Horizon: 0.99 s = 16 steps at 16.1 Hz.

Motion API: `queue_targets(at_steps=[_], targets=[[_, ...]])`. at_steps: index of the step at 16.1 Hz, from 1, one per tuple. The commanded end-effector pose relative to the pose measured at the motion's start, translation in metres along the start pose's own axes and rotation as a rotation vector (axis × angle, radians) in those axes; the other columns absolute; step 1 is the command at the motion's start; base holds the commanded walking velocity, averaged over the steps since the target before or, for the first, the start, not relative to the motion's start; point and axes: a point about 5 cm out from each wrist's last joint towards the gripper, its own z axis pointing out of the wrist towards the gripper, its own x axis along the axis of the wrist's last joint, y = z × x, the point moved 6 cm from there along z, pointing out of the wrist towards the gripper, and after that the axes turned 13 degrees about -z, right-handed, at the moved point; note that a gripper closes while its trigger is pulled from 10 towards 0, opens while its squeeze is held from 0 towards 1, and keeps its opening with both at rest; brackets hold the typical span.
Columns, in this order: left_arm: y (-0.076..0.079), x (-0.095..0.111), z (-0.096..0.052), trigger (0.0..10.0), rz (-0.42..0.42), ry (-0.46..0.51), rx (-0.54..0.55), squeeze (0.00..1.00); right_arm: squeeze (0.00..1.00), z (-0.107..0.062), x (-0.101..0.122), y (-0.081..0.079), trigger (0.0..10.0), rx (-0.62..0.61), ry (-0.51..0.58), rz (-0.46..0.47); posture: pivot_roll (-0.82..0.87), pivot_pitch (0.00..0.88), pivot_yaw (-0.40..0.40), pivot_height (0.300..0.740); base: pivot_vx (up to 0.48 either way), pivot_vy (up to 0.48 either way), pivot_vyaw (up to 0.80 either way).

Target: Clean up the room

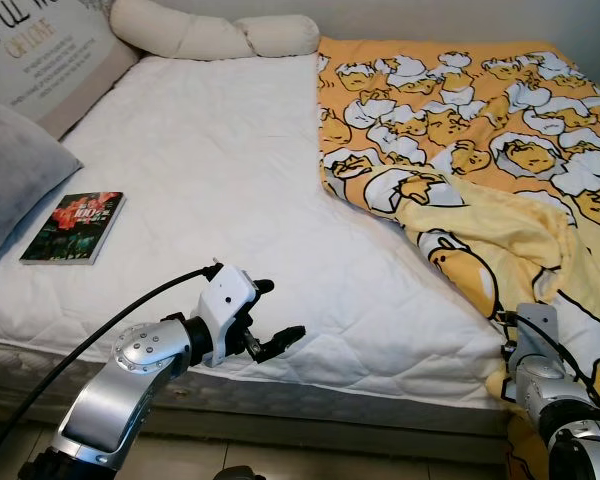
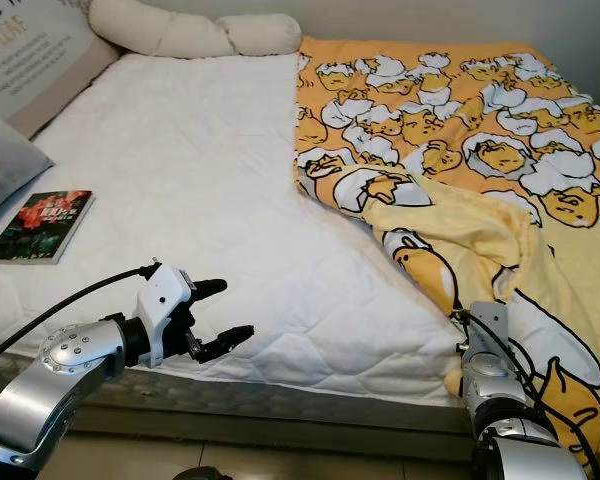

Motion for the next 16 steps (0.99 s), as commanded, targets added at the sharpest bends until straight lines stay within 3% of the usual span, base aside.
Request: queue_targets(at_steps=[1, 10, 13, 16], targets=[[0.002, -0.001, 0.003, 10.0, 0.008, -0.005, -0.016, 0.17, 0.0, 0.0, -0.004, 0.004, 0.0, -0.011, -0.009, 0.012, 0.06, 0.0, 0.036, 0.74, 0.0, 0.0, 0.0], [-0.002, 0.004, 0.007, 10.0, 0.025, 0.004, -0.022, 0.18, 0.0, 0.0, -0.002, 0.014, 0.0, -0.034, 0.033, 0.066, 0.06, 0.0, 0.031, 0.74, 0.0, 0.0, 0.0], [0.005, -0.001, 0.01, 10.0, 0.011, 0.002, -0.043, 0.18, 0.0, -0.005, 0.002, -0.011, 0.0, 0.202, 0.088, -0.01, 0.02, 0.0, 0.043, 0.74, 0.0, 0.0, 0.0], [0.007, -0.001, 0.012, 10.0, 0.008, 0.001, -0.057, 0.17, 0.0, -0.013, 0.008, -0.023, 0.0, 0.347, 0.149, -0.037, 0.01, 0.0, 0.042, 0.74, 0.0, 0.0, 0.0]])
